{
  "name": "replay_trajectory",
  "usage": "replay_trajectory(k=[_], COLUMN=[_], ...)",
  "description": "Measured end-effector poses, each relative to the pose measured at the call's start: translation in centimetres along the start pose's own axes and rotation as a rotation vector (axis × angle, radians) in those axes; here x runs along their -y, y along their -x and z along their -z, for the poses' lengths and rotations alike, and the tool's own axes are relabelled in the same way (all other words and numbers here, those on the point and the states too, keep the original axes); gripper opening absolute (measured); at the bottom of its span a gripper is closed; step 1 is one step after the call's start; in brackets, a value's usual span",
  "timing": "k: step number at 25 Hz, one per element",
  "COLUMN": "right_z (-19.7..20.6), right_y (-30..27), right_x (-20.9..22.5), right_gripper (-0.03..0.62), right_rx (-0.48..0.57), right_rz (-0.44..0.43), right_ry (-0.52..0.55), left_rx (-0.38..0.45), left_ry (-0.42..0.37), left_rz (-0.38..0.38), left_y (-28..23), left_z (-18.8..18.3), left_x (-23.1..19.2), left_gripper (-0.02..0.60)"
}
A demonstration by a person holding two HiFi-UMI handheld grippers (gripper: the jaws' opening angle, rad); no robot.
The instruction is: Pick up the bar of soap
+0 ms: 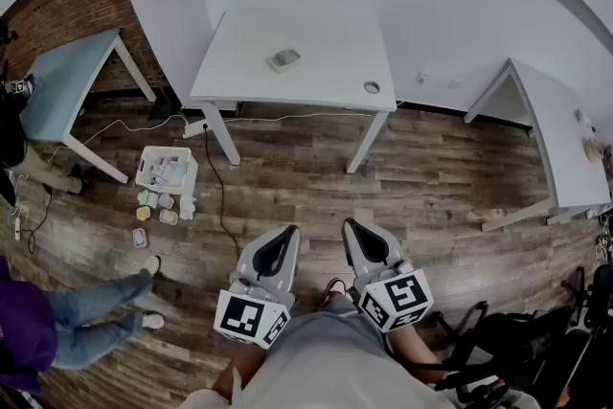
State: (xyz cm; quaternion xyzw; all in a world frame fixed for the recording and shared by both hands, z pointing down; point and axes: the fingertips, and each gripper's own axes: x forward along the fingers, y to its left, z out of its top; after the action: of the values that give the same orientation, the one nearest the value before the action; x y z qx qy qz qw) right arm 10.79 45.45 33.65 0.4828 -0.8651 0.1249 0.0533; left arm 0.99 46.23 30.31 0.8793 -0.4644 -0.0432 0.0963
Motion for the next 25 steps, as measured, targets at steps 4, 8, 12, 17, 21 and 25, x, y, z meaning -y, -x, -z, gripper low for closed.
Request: replay_trajectory(k=[4, 8, 12, 17, 21, 25], right_z=[-0.1, -0.4, -0.3, -0.6, -0.5, -0.7], right_y=[-0.1, 0.1, 0.1, 0.7, 1.0, 1.6], right_x=[0.5, 0.8, 1.7, 3.5, 5.3, 7.2], right_gripper=[0.003, 0.003, 0.003, 0.003, 0.005, 0.004], right_rx=[0.001, 0.001, -0.002, 0.004, -0.001, 0.005], right_rz=[0.000, -0.016, -0.036, -0.060, -0.075, -0.090], right_ry=[0.003, -0.002, -0.015, -0.027, -0.020, -0.030], left_rx=[0.001, 0.001, -0.001, 0.001, 0.005, -0.008], left_ry=[-0.001, -0.003, -0.001, -0.009, -0.011, -0.015], left_rz=[0.007, 0.011, 0.017, 0.007, -0.002, -0.015], left_y=[-0.7, -1.4, -2.4, -4.0, -5.7, -7.4], left_z=[0.0, 0.0, 0.4, 0.5, 0.9, 1.4], left_x=[0.3, 1.3, 2.5, 3.8, 5.2, 6.7], left_gripper=[0.002, 0.002, 0.002, 0.002, 0.002, 0.002])
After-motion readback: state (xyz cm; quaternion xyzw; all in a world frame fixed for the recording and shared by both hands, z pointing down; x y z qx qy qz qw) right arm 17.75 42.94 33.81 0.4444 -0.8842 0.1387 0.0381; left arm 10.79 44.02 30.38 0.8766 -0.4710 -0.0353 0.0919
